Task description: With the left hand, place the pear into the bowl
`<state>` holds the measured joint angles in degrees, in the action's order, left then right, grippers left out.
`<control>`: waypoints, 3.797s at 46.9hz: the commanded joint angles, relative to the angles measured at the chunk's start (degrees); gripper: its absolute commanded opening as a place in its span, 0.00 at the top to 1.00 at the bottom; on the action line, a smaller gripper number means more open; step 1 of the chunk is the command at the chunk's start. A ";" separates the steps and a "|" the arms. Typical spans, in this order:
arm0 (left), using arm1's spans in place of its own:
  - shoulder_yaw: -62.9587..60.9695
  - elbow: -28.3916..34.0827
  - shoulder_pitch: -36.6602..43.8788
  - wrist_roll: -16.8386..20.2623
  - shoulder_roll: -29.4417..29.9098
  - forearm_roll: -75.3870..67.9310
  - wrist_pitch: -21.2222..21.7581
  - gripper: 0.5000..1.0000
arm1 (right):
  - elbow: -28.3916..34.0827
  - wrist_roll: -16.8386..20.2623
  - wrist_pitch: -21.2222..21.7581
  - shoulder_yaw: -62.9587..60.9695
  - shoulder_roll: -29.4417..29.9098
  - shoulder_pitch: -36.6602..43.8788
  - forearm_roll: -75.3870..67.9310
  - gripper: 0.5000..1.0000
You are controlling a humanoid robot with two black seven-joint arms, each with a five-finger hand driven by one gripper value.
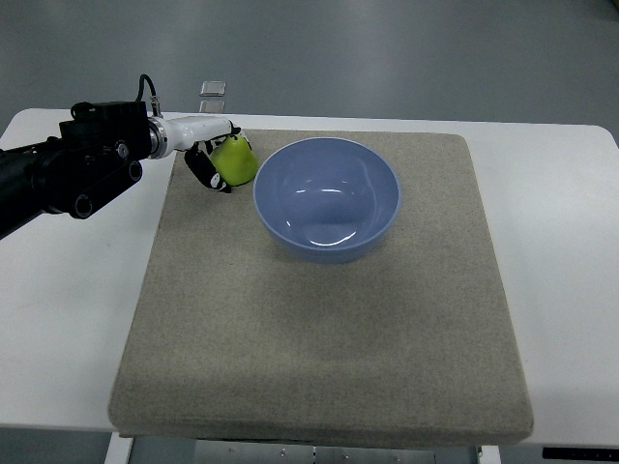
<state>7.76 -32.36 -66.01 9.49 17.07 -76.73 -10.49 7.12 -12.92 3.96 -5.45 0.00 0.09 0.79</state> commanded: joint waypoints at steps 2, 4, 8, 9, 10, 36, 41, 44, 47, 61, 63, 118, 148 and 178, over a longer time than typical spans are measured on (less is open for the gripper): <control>0.50 0.01 -0.17 0.00 0.07 0.00 0.03 1.00 | 0.00 0.00 0.00 0.00 0.00 0.00 0.00 0.15; 0.76 -0.25 -0.43 0.00 0.33 0.09 0.03 1.00 | 0.00 0.00 0.00 0.00 0.00 0.00 0.00 0.15; 1.29 -0.69 -0.96 0.09 0.77 0.00 0.03 1.00 | 0.00 0.00 0.00 0.00 0.00 0.00 0.00 0.15; 1.55 -0.69 -1.05 0.26 0.77 0.00 0.03 1.00 | 0.00 0.00 0.00 0.00 0.00 0.00 0.00 0.15; 1.90 -0.78 -1.13 0.44 0.86 -0.09 0.03 1.00 | 0.00 0.00 0.00 0.00 0.00 0.00 0.00 0.15; 10.78 -23.71 -2.19 1.23 15.63 1.58 -1.38 1.00 | 0.00 0.00 0.00 0.00 0.00 0.00 0.00 0.15; 10.78 -27.23 -1.93 1.23 15.98 1.76 -3.57 1.00 | 0.00 0.00 0.00 0.00 0.00 0.00 0.00 0.15; 10.78 -29.60 -1.58 1.23 16.07 1.84 -4.63 1.00 | 0.00 0.00 0.00 0.00 0.00 0.00 0.00 0.15; 10.78 -31.88 -1.31 1.23 16.07 1.93 -4.98 1.00 | 0.00 0.00 0.00 0.00 0.00 0.00 0.00 0.15; 10.17 -36.38 0.09 1.14 12.56 3.78 -5.07 1.00 | 0.00 0.00 0.00 0.00 0.00 0.00 0.00 0.15; 10.08 -36.11 0.09 1.14 11.94 3.69 -5.07 1.00 | 0.00 0.00 0.00 0.00 0.00 0.00 0.00 0.15; 7.97 -31.89 -5.00 1.06 12.46 30.31 -4.10 0.01 | 0.00 0.00 0.00 0.00 0.00 0.00 0.00 0.15; 15.00 -21.79 2.99 0.88 13.78 55.54 -4.10 0.01 | 0.00 0.00 0.00 0.00 0.00 0.00 0.00 0.15; 22.64 -8.60 8.53 -13.97 15.72 89.03 -22.03 0.01 | 0.00 0.00 0.00 0.00 0.00 0.00 0.00 0.15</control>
<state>29.36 -41.04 -58.52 -3.98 32.68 10.56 -31.02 7.12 -12.92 3.95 -5.45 0.00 0.11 0.79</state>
